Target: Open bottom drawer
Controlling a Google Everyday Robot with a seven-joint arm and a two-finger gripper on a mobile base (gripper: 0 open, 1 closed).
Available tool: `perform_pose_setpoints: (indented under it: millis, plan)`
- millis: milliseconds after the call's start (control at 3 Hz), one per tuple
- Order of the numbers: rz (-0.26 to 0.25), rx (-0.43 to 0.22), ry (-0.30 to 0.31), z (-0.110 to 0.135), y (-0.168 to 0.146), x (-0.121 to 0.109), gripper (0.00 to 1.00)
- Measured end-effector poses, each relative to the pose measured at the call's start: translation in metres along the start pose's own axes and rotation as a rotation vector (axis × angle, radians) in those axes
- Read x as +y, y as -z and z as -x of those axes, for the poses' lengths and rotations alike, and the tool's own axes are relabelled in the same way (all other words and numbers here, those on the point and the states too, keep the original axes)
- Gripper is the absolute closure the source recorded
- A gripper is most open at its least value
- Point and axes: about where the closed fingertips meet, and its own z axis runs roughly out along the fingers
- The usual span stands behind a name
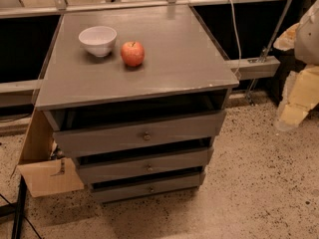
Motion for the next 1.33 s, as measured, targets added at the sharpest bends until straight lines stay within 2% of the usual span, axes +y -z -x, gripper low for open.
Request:
perform_pose_setpoints:
  millis: [667, 1000, 1333]
  plan:
    - [-0.018, -0.013, -0.024, -0.002, -0.008, 0.002, 0.00]
    - [-0.010, -0.061, -0.055, -0.003, -0.034, 0.016, 0.00]
    - [0.014, -0.133, -0.080, 0.002, -0.084, 0.034, 0.00]
